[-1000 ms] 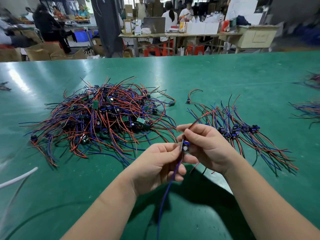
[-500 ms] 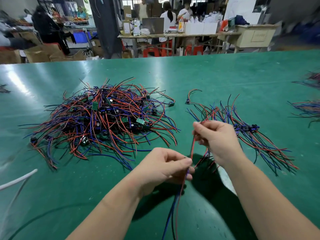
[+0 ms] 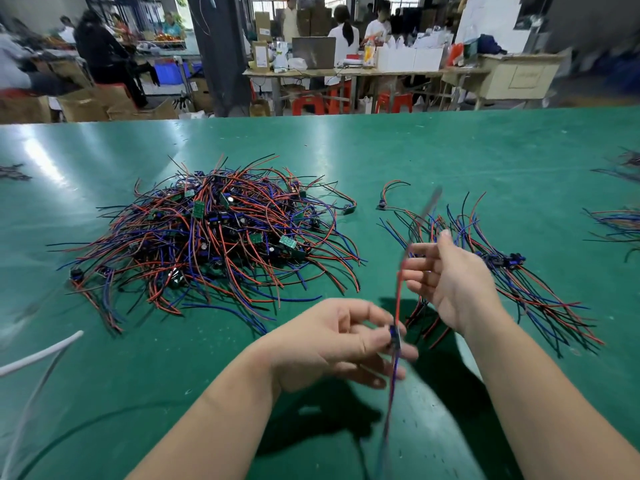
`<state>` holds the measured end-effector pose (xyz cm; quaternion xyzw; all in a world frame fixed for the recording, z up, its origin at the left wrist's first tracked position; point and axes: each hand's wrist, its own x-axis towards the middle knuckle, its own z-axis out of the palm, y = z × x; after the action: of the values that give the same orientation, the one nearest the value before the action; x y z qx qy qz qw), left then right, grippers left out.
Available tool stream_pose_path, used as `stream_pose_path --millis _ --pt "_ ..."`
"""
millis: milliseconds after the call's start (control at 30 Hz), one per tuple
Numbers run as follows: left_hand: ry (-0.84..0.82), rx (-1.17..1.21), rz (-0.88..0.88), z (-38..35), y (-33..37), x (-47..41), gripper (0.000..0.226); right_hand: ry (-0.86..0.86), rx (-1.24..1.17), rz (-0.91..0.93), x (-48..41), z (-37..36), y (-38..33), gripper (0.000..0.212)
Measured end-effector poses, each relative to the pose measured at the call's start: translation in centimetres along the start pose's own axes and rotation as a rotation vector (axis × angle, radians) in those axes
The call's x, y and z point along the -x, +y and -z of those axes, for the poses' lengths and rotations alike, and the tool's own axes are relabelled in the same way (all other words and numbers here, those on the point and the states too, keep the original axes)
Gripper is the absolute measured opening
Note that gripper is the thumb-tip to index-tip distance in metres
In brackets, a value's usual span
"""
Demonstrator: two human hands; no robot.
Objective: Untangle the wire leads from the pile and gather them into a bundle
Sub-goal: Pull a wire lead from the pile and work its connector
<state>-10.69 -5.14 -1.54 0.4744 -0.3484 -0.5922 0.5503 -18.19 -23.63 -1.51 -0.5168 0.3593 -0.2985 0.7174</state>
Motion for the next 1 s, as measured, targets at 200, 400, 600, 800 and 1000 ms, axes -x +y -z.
stream_pose_path --millis 200,400,600,800,1000 --pt "0.339 0.440 -0.285 0.0 1.3 -0.7 0.019 -0.528 0.191 0.029 2.0 -0.6 0.8 0.031" --pt "0.624 0.318 -0.332 -0.2 0.4 -1.4 0.026 -0.564 -0.143 0.032 3.3 -2.1 1.3 0.012" --pt "0.626 -0.142 -0.403 -1.4 -1.0 -1.9 0.027 -0.493 -0.175 0.001 3.0 -2.1 0.5 0.008" --pt "0.710 -0.453 -0.438 -0.9 -1.5 -2.3 0.004 -0.472 -0.090 -0.024 2.7 -1.6 0.0 0.009" --pt "0.638 -0.156 -0.324 -1.4 -1.2 -2.2 0.028 -0.502 0.081 0.035 3.1 -1.9 0.6 0.017"
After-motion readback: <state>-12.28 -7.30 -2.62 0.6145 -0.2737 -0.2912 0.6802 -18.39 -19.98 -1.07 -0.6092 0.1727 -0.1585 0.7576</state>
